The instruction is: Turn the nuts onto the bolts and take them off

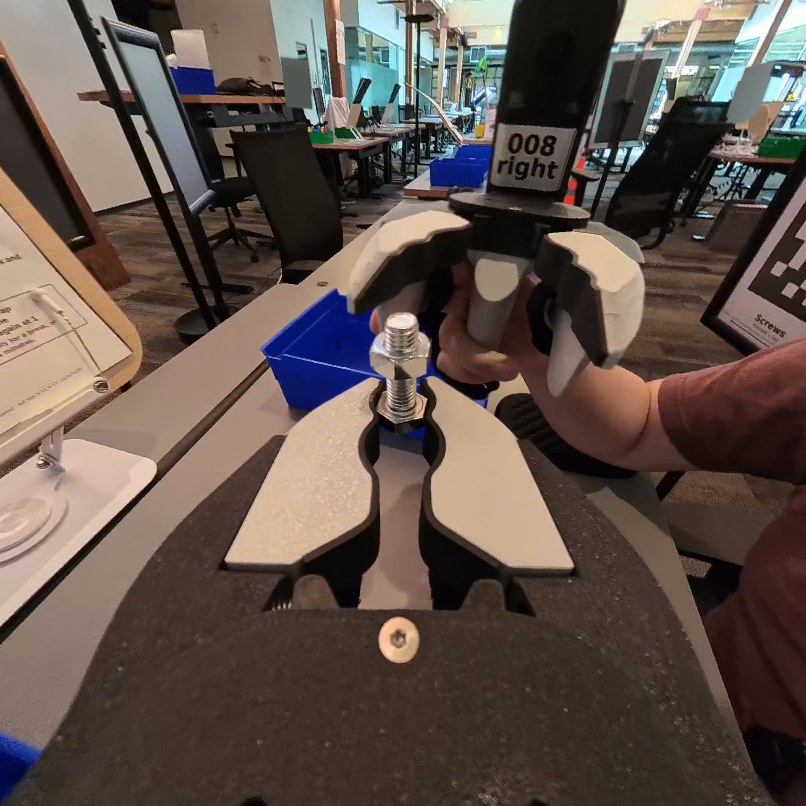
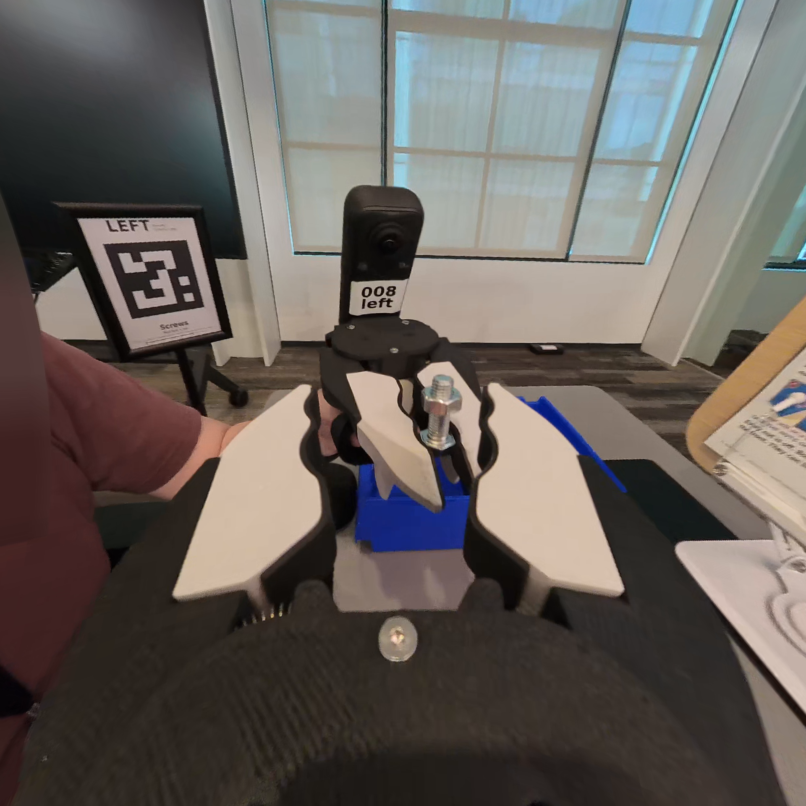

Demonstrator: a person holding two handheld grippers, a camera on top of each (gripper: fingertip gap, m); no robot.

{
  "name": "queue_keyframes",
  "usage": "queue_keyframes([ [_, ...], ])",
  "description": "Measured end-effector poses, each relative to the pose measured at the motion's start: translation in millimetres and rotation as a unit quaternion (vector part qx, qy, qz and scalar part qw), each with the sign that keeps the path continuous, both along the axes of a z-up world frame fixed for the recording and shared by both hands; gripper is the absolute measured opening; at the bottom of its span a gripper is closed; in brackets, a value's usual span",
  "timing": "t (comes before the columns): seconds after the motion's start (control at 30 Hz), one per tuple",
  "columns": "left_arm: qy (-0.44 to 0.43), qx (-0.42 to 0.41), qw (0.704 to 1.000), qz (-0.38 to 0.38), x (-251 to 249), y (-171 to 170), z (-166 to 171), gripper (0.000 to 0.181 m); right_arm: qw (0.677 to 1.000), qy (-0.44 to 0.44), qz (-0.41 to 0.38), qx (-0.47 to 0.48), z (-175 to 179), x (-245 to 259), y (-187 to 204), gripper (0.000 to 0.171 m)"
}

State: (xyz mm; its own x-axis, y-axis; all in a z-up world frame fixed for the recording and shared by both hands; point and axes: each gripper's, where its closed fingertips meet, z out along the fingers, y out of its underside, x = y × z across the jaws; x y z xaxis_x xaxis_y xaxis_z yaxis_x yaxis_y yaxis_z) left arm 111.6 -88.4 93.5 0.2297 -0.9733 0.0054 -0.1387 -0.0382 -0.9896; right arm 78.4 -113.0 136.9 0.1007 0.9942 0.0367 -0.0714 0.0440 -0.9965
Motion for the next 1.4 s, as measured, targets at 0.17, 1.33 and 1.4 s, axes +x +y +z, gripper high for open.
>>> queue_keyframes([
  [0.17, -0.001, 0.004, 1.0, 0.014, 0, 6, -2, 0.015, 0.999, -0.034, 0.012, 0.016, -7, -3, -8, 0.067],
  [1.33, 0.009, -0.033, 0.998, -0.051, 9, -14, -7, 0.016, 0.99, -0.005, 0.092, -0.11, -25, 3, 15, 0.01],
  [1.4, 0.014, -0.03, 0.999, -0.041, 8, -11, -8, 0.023, 0.988, 0.007, 0.095, -0.121, -23, 6, 19, 0.01],
])
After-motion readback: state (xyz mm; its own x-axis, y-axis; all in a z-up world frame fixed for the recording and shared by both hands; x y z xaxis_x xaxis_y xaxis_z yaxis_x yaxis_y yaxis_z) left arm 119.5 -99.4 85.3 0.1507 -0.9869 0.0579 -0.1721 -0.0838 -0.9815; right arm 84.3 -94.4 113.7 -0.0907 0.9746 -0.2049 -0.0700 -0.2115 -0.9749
